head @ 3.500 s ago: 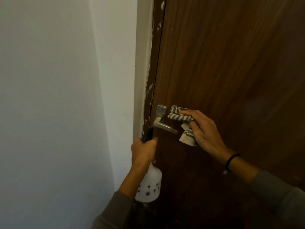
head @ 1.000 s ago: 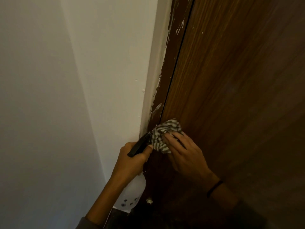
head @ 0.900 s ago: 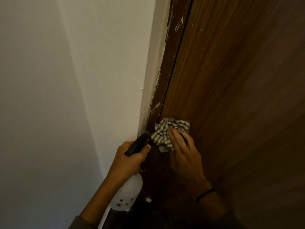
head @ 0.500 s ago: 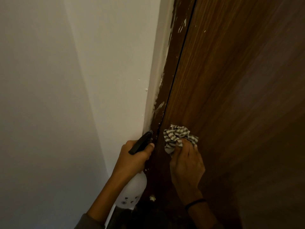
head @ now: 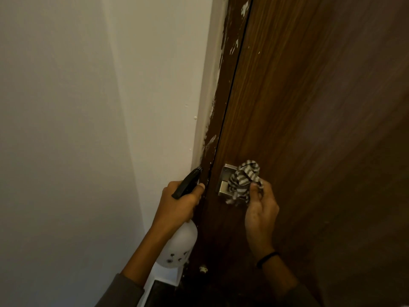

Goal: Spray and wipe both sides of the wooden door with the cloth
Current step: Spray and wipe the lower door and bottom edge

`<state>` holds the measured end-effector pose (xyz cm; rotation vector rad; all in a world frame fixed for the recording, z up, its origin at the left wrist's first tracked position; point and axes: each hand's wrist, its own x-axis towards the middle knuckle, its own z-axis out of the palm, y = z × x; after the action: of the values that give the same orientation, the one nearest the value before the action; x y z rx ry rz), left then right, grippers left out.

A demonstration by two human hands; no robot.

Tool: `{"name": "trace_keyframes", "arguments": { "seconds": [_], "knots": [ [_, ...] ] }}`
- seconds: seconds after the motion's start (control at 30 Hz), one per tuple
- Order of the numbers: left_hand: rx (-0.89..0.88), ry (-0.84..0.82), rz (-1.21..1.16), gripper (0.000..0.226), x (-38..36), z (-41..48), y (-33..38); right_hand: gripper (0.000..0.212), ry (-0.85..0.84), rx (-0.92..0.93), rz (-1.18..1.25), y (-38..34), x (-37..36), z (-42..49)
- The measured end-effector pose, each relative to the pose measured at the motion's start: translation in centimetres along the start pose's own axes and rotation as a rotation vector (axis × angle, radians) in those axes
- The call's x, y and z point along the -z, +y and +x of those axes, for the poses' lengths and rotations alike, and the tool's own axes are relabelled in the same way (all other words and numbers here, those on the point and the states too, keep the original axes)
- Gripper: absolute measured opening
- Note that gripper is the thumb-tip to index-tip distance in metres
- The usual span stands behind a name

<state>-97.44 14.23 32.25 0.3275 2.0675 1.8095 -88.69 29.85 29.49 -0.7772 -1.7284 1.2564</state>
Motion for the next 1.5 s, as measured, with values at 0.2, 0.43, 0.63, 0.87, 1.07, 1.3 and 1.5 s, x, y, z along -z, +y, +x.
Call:
{"name": "trace_keyframes", "arguments": {
  "seconds": [0.2,0.43,0.63,0.87,1.07,1.3,1.5],
  "knots": [
    [-0.024,0.030,0.013,0.033,1.0,-0.4,0.0,0.028,-0.023,0.581,-0.145,-2.0,-0.4,2.2],
    [-0.014,0.070,0.027,0.032,1.6,-0.3,0.0,0.070,-0.706,1.189,-1.582,3.1,-4.7,2.0],
    [-0.021,0.081,0.053,0.034,2.1,-0.7,0.0,0.058,-1.024,1.121,-2.026,6.3,-6.7,0.3],
    [-0.014,0.059,0.054,0.035,2.4,-1.0,-0.4,0.035,-0.831,0.128,-1.115,12.1,2.9,1.5],
    [0.012,0.035,0.037,0.034,1.0,-0.3,-0.3,0.029,-0.147,-0.683,0.195,12.3,6.9,1.1],
    [0.004,-0.015,0.031,0.035,-0.3,-0.2,0.5,0.038,-0.264,-0.459,0.557,4.2,4.3,2.6],
    [0.007,0.012,0.057,0.034,0.0,-0.1,0.0,0.028,-0.472,-0.182,0.341,1.8,3.5,3.6]
  ]
}}
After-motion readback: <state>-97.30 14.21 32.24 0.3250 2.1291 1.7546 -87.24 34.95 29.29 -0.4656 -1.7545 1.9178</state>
